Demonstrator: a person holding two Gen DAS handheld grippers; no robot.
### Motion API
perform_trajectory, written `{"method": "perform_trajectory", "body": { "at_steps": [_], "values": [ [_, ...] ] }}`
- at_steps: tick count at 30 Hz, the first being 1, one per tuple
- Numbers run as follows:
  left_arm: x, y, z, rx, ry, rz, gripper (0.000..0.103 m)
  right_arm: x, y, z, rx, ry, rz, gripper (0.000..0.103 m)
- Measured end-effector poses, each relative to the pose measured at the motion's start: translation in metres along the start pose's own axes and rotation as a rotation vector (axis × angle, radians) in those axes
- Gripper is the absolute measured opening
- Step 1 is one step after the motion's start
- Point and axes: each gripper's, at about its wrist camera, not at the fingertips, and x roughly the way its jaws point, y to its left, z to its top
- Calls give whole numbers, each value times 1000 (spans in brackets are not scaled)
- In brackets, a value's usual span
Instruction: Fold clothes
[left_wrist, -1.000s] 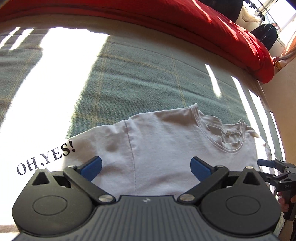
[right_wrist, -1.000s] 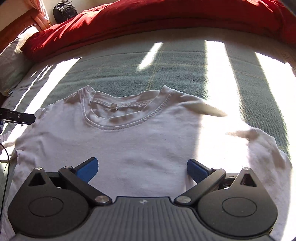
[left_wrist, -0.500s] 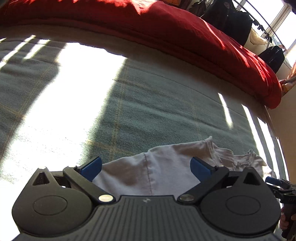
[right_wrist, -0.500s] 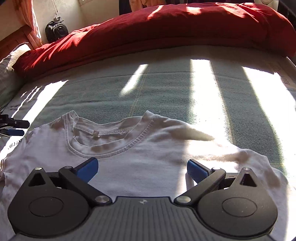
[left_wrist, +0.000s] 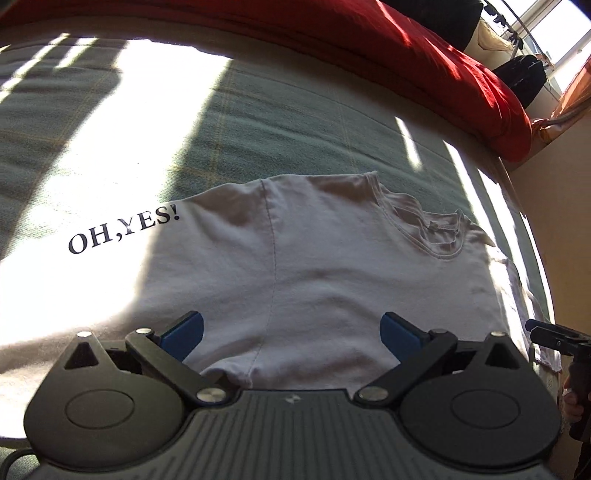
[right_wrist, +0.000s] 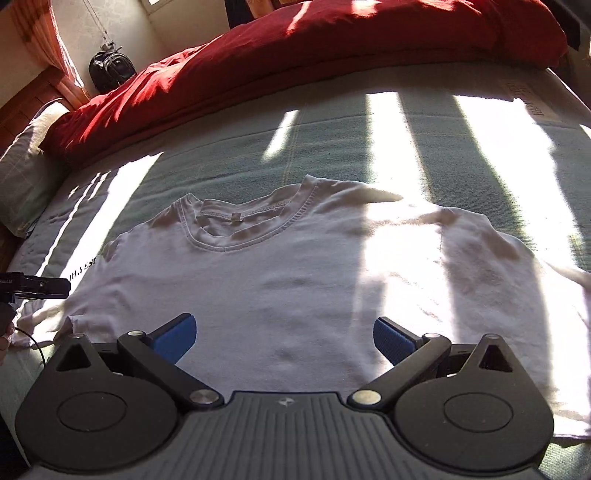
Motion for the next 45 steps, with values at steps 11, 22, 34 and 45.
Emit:
{"method": "perform_trajectory", "body": {
  "at_steps": [11, 22, 34, 45],
  "values": [
    [-31, 28, -25, -72, 2, -21, 101, -40, 20, -60, -1, -3, -16, 103],
    [-35, 57, -40, -56, 24, 67, 101, -15, 62, -71, -5, 30, 90, 103],
    [-38, 126, 4, -279, -98, 51, 101, -2, 70, -64, -19, 40, 78, 103],
    [-92, 174, -6, -359, -188, 101, 101, 2, 57, -62, 19, 33, 47, 103]
  ]
}}
